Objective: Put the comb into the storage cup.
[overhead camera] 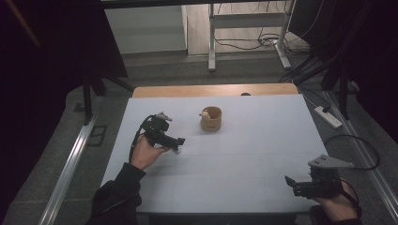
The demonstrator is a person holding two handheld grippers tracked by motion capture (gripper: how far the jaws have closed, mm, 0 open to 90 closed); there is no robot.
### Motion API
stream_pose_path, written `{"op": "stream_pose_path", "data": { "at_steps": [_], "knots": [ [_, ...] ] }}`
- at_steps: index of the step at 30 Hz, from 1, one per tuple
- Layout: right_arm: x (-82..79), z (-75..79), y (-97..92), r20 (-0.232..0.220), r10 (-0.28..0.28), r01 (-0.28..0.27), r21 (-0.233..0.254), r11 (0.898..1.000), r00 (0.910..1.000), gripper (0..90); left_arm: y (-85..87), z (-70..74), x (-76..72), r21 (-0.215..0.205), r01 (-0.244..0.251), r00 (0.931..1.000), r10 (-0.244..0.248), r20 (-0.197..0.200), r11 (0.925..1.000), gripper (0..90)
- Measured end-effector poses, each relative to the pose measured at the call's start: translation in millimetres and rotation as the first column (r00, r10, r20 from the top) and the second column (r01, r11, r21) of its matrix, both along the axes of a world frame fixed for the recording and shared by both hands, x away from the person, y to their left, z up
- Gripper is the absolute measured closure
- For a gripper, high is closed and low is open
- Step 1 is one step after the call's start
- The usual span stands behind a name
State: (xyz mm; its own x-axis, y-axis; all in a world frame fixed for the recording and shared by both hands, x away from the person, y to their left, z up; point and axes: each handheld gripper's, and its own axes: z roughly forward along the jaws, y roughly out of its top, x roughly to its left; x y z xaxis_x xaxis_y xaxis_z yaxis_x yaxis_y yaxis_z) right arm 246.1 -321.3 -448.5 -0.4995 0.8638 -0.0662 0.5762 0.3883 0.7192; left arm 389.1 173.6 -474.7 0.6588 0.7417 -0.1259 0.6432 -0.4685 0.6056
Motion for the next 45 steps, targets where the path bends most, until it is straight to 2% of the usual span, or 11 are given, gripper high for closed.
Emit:
{"op": "stream_pose_path", "data": {
  "at_steps": [1, 5, 6, 7, 11, 13, 26, 32, 38, 42, 45],
  "knots": [
    [0.0, 0.0, 0.0, 0.0, 0.0, 0.0, 0.0, 1.0, 1.0, 1.1, -0.5, -0.2, 0.3, 0.001, 0.001, 1.0, -0.001, 0.002, 1.0, 9.9],
    [0.1, -0.1, 0.1, 0.0, -0.001, 0.001, 0.0, 1.0, 1.0, 1.0, -0.8, 0.1, 1.6, -0.003, 0.004, 1.0, -0.004, 0.008, 1.0, 38.2],
    [0.1, -0.1, 0.1, 0.0, -0.001, 0.001, 0.0, 1.0, 1.0, 1.1, -1.4, 0.1, 1.8, -0.002, -0.001, 1.0, 0.001, 0.008, 1.0, 51.3],
    [0.1, 0.0, 0.1, 0.0, -0.001, 0.001, -0.001, 1.0, 1.0, 1.1, -1.7, 0.1, 2.1, 0.002, 0.001, 1.0, -0.001, 0.003, 1.0, 51.3],
    [0.0, -0.1, 0.1, 0.0, -0.001, 0.001, -0.001, 1.0, 1.0, 1.1, -3.7, -0.4, 2.2, 0.004, 0.014, 0.9999, -0.014, -0.006, 0.9999, 79.2],
    [0.1, -0.1, 0.1, -0.001, -0.001, 0.001, -0.002, 1.0, 1.0, 1.1, -4.5, -0.7, 2.0, 0.01, 0.019, 0.9998, -0.019, -0.006, 0.9998, 88.4],
    [-0.3, -0.2, 0.7, 0.0, 0.004, -0.004, -0.011, 1.0, 1.0, 1.4, -6.1, -16.2, 5.2, 0.018, 0.009, 0.9992, -0.008, -0.038, 0.9998, 88.6],
    [-0.5, -0.4, 1.3, 0.003, 0.007, -0.007, -0.016, 1.0, 1.0, 1.5, -9.4, -24.0, 6.4, 0.049, 0.011, 0.999, -0.009, -0.043, 0.9987, 88.6],
    [-0.7, -0.6, 2.2, 0.005, 0.011, -0.011, -0.024, 1.0, 0.9999, 1.7, -9.4, -34.8, 9.8, 0.081, 0.003, 0.9978, 0.003, -0.066, 0.9967, 88.5],
    [-1.0, -0.6, 2.6, 0.005, 0.014, -0.014, -0.028, 0.999, 0.9999, 1.8, -9.3, -38.3, 9.7, 0.083, 0.011, 0.9963, -0.004, -0.085, 0.9965, 88.6],
    [-1.2, -0.6, 2.9, 0.006, 0.015, -0.015, -0.03, 0.999, 0.9999, 1.9, -9.6, -38.7, 7.6, 0.084, 0.011, 0.9967, -0.004, -0.081, 0.9964, 88.5]
  ]
}}
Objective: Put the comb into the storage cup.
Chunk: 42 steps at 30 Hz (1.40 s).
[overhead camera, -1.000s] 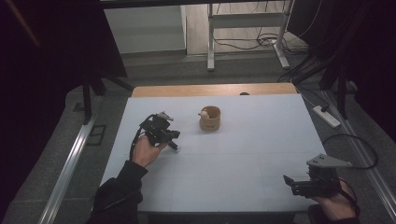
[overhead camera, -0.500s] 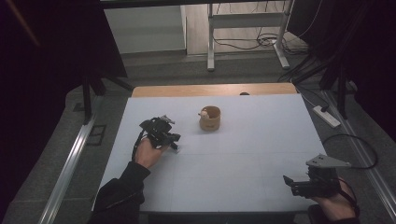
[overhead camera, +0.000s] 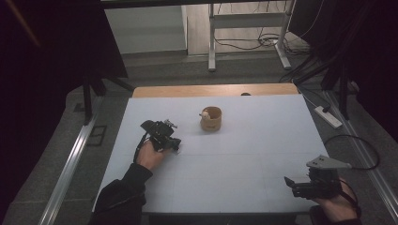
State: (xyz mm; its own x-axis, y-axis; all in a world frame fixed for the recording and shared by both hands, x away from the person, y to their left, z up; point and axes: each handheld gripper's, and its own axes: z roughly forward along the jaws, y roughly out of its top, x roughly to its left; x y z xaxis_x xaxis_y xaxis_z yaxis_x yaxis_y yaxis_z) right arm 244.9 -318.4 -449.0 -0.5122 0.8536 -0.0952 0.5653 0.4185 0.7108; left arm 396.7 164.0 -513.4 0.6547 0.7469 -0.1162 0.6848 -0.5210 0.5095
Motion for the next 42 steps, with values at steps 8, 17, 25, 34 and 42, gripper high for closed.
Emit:
{"op": "stream_pose_path", "data": {
  "at_steps": [8, 17, 25, 34, 42],
  "knots": [
    [-0.7, 0.1, 0.6, 0.006, 0.004, -0.004, -0.007, 1.0, 1.0, 2.1, 4.8, -3.2, -7.4, 0.008, 0.002, 0.9992, -0.002, -0.041, 1.0, 88.5],
    [-0.8, 0.1, 1.1, 0.008, 0.005, -0.005, -0.01, 1.0, 1.0, 2.3, 16.0, -5.8, -16.1, 0.019, -0.009, 0.9973, 0.01, -0.072, 0.9998, 88.6],
    [-0.8, 0.3, 1.1, 0.01, 0.007, -0.006, -0.01, 1.0, 0.9999, 2.3, 29.6, -5.9, -20.1, 0.013, -0.055, 0.9942, 0.056, -0.092, 0.9984, 88.5],
    [-0.7, 0.2, 1.4, 0.011, 0.009, -0.009, -0.012, 1.0, 0.9999, 2.4, 47.1, -5.9, -22.0, 0.017, -0.105, 0.9887, 0.107, -0.106, 0.9943, 88.5],
    [-0.5, 0.1, 1.8, 0.011, 0.009, -0.009, -0.014, 1.0, 0.9999, 2.6, 54.4, -6.6, -21.6, 0.016, -0.128, 0.9858, 0.129, -0.108, 0.9917, 88.5]
  ]
}}
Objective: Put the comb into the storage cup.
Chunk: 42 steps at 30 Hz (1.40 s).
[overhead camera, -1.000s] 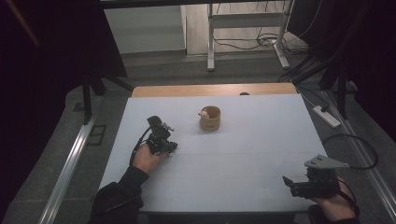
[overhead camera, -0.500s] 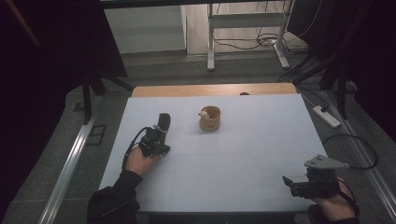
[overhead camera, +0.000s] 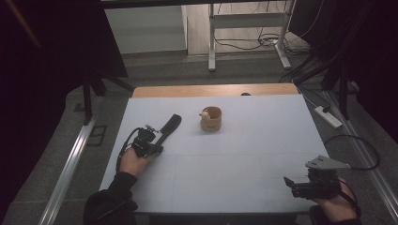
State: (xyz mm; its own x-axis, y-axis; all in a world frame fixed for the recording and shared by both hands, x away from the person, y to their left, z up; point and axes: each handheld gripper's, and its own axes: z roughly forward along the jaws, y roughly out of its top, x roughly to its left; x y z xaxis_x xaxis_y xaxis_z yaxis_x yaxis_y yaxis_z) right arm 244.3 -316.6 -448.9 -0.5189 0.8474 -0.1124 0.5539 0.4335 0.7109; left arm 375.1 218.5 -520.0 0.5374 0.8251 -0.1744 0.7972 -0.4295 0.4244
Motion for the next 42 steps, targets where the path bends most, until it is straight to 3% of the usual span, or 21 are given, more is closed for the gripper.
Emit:
{"op": "stream_pose_path", "data": {
  "at_steps": [4, 10, 14, 18, 19, 20, 22, 28, 31, 42],
  "knots": [
    [0.1, 0.0, 0.1, 0.0, -0.001, 0.001, -0.001, 1.0, 1.0, 2.6, -3.6, 3.1, -1.8, -0.007, 0.013, 0.9999, -0.013, 0.004, 0.9999, 88.4],
    [0.1, -0.1, -0.1, 0.0, -0.003, 0.003, 0.0, 1.0, 1.0, 2.6, -8.3, 20.9, -9.9, -0.018, 0.02, 0.9973, -0.019, 0.071, 0.9996, 82.4],
    [0.0, -0.1, 0.3, 0.0, -0.001, 0.001, -0.001, 1.0, 1.0, 2.6, -6.9, 24.7, -10.4, -0.01, 0.005, 0.9957, -0.004, 0.092, 0.9999, 70.1],
    [0.1, -0.1, 0.4, -0.002, -0.002, 0.002, -0.003, 1.0, 1.0, 2.6, -3.2, 27.9, -7.7, -0.006, -0.02, 0.994, 0.02, 0.108, 0.9998, 52.2],
    [0.1, -0.1, 0.2, -0.001, -0.002, 0.002, -0.002, 1.0, 1.0, 2.6, -2.2, 28.3, -7.1, -0.006, -0.027, 0.9932, 0.027, 0.113, 0.9996, 44.2],
    [0.1, -0.1, 0.2, -0.001, -0.002, 0.002, -0.002, 1.0, 1.0, 2.6, -0.8, 28.6, -6.4, -0.004, -0.029, 0.9929, 0.029, 0.116, 0.9996, 44.2],
    [0.1, -0.1, 0.1, -0.001, -0.003, 0.003, -0.002, 1.0, 1.0, 2.6, 1.7, 28.0, -4.5, -0.002, -0.036, 0.9923, 0.036, 0.118, 0.9993, 35.3],
    [0.0, -0.1, 0.2, -0.001, -0.005, 0.005, -0.002, 1.0, 1.0, 2.5, 8.8, 26.8, 3.6, 0.0, -0.047, 0.9954, 0.047, 0.084, 0.9989, 9.7],
    [0.1, -0.2, 0.1, -0.002, -0.006, 0.006, -0.002, 1.0, 1.0, 2.5, 11.4, 27.0, 6.9, -0.001, -0.039, 0.9974, 0.039, 0.061, 0.9992, 1.7],
    [0.2, -0.1, -0.1, -0.006, -0.01, 0.01, -0.001, 1.0, 0.9999, 2.5, 8.5, 25.5, 15.2, 0.03, -0.018, 0.9991, 0.017, 0.038, 0.9994, 0.0]
  ]
}}
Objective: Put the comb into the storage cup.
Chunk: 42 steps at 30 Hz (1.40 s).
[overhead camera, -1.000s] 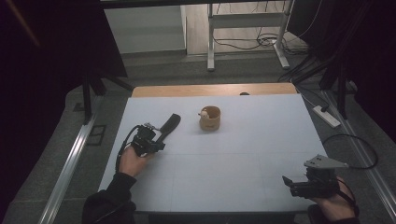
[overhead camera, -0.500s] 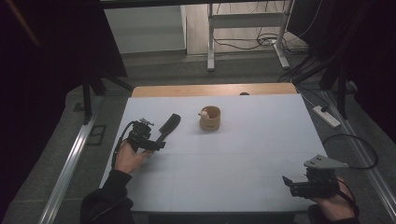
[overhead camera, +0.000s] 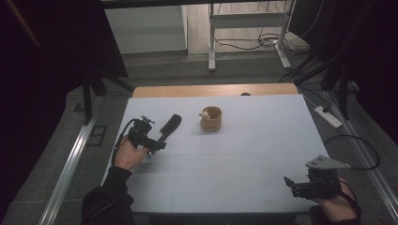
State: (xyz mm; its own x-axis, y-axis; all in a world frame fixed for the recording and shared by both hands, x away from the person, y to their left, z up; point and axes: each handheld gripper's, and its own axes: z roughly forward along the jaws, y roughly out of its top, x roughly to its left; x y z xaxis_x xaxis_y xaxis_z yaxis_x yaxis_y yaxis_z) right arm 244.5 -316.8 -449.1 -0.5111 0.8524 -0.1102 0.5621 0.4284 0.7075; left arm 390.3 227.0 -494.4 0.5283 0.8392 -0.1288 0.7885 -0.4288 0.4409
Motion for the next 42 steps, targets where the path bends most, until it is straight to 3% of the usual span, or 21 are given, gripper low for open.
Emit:
{"op": "stream_pose_path", "data": {
  "at_steps": [7, 14, 21, 32, 35, 38, 42],
  "knots": [
    [-0.1, 0.0, -0.2, 0.001, 0.001, -0.001, 0.001, 1.0, 1.0, 2.5, -3.5, -8.4, 3.7, 0.018, -0.005, 1.0, 0.005, 0.005, 0.9998, 0.0],
    [-0.2, -0.1, 0.0, 0.001, 0.002, -0.002, -0.001, 1.0, 1.0, 2.5, -13.8, -21.1, 5.8, 0.066, 0.027, 0.9996, -0.027, -0.008, 0.9975, 0.0],
    [-0.4, -0.1, 0.0, 0.002, 0.004, -0.004, -0.002, 1.0, 1.0, 2.5, -24.3, -32.7, 8.2, 0.127, 0.052, 0.9984, -0.048, -0.029, 0.9906, 0.0],
    [-0.5, -0.2, 0.7, 0.002, 0.008, -0.008, -0.007, 1.0, 1.0, 2.5, -25.0, -32.5, 9.5, 0.129, 0.046, 0.9979, -0.04, -0.05, 0.9906, 1.0],
    [-0.6, -0.2, 0.7, 0.002, 0.008, -0.008, -0.008, 1.0, 1.0, 2.6, -22.7, -27.8, 8.7, 0.128, 0.041, 0.9982, -0.035, -0.049, 0.9909, 10.9],
    [-0.6, -0.3, 0.7, 0.002, 0.008, -0.008, -0.008, 1.0, 1.0, 2.6, -16.8, -23.8, 7.1, 0.112, 0.01, 0.9995, -0.007, -0.03, 0.9936, 32.8],
    [-0.4, -0.3, 1.1, 0.001, 0.009, -0.009, -0.011, 1.0, 1.0, 2.6, -13.1, -22.0, 7.1, 0.11, -0.007, 0.9998, 0.009, -0.02, 0.9939, 50.2]
  ]
}}
